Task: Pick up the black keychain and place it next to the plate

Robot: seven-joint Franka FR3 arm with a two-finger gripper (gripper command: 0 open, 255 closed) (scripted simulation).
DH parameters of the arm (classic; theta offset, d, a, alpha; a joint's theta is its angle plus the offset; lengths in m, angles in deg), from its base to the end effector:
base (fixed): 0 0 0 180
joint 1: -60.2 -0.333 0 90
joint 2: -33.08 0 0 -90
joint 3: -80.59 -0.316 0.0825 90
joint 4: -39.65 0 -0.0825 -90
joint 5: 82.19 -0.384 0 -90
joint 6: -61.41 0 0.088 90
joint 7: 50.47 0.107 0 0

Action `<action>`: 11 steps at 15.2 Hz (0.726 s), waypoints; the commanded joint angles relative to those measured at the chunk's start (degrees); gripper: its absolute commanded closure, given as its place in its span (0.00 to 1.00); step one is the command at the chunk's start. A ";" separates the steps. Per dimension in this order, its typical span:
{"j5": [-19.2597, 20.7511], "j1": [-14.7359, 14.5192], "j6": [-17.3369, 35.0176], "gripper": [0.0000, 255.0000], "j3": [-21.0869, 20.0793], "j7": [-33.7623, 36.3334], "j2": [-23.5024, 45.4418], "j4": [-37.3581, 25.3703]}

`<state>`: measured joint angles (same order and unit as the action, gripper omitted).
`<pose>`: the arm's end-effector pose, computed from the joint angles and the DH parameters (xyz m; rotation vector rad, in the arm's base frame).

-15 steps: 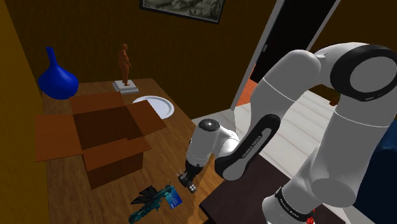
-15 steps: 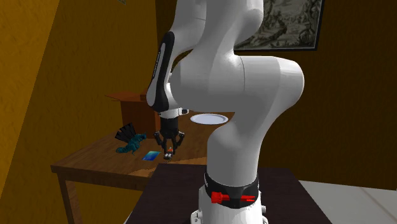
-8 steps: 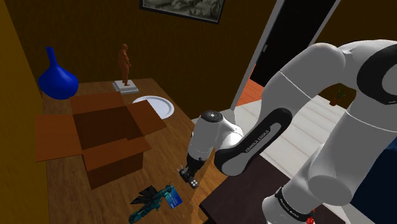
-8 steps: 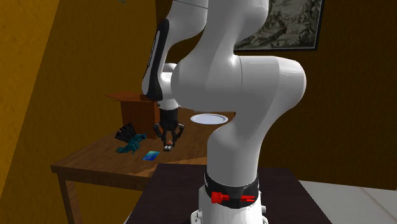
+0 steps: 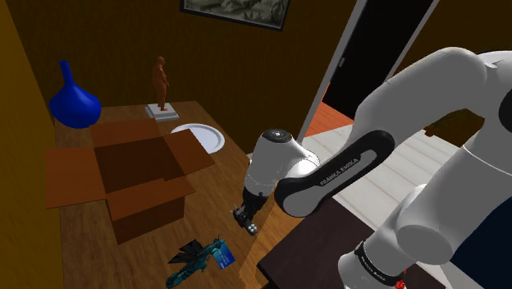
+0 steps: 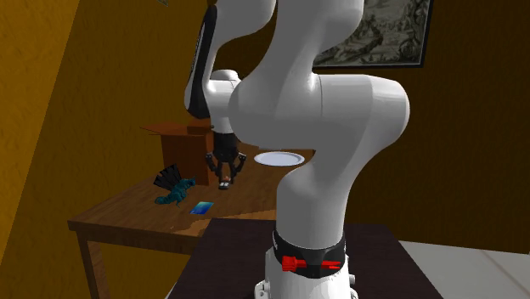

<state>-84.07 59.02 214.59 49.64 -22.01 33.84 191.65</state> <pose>0.3599 0.2256 0.2387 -3.1177 -0.0542 0.0048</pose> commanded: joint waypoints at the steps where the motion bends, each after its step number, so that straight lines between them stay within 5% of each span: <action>1: 2.23 0.97 -1.22 1.00 1.05 -0.07 2.11 -3.00; 11: 12.09 3.01 -9.13 1.00 7.46 -1.63 17.82 -24.90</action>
<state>-72.60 62.04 206.49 56.60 -23.37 50.11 169.18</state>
